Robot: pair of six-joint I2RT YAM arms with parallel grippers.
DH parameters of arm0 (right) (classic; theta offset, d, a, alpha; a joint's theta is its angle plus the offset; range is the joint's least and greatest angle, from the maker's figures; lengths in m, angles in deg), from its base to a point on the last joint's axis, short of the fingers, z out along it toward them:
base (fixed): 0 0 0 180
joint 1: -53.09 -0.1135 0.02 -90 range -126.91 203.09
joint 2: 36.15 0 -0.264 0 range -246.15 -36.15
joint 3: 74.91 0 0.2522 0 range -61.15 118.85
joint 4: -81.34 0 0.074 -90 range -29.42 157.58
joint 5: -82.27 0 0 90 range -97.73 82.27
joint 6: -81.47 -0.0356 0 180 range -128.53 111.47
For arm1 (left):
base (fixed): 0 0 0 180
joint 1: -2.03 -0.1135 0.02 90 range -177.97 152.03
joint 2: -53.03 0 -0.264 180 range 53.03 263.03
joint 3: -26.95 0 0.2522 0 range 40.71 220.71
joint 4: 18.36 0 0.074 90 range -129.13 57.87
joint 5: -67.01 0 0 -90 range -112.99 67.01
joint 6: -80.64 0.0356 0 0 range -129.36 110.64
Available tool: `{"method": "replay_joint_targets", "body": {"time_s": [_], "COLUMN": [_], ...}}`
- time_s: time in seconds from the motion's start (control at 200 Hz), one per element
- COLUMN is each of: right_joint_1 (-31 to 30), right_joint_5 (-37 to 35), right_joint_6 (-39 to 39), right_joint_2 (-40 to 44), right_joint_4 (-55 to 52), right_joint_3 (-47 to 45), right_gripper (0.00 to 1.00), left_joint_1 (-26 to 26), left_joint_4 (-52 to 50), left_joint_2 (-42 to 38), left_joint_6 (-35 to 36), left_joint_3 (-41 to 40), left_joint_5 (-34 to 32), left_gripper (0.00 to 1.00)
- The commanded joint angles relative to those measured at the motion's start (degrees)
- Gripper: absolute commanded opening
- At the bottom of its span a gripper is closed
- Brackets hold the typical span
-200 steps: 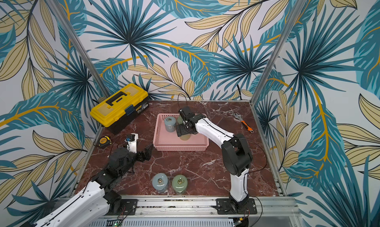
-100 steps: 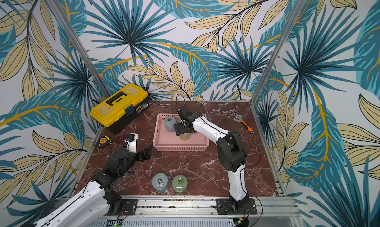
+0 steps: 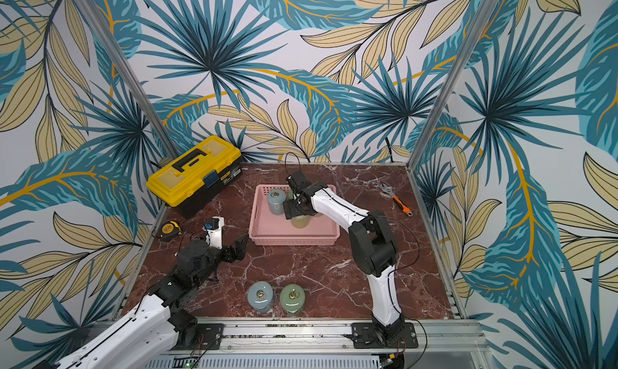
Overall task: Take the tea canister out of the basket
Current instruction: Pick up the tea canister from the basket.
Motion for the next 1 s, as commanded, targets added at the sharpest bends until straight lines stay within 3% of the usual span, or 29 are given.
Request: {"method": "replay_joint_targets", "body": {"time_s": [0.0,0.24,0.661,0.996], "right_joint_1": [0.15,0.18,0.10,0.10], "right_joint_5": [-0.14,-0.61,-0.43,-1.05], "right_joint_6": [-0.69,-0.28,0.94,1.22], "right_joint_2": [-1.73,-2.02,-0.98,2.99], "right_joint_4": [-0.83,-1.19,-4.44,-4.91], "right_joint_3": [0.90,1.27,2.48,2.23], "right_gripper": [0.94,0.91,0.64,0.59], "left_joint_1": [-0.32,-0.30,-0.31,-0.32], "left_joint_4": [0.97,0.94,1.09,1.30], "left_joint_2": [-0.28,-0.28,-0.35,-0.55], "left_joint_6": [0.61,0.59,0.68,0.79], "left_joint_3": [-1.43,-1.43,-1.51,-1.60], "left_joint_5": [-0.46,-0.48,-0.43,-0.32], "left_gripper": [1.00,1.00,1.00,1.00]}}
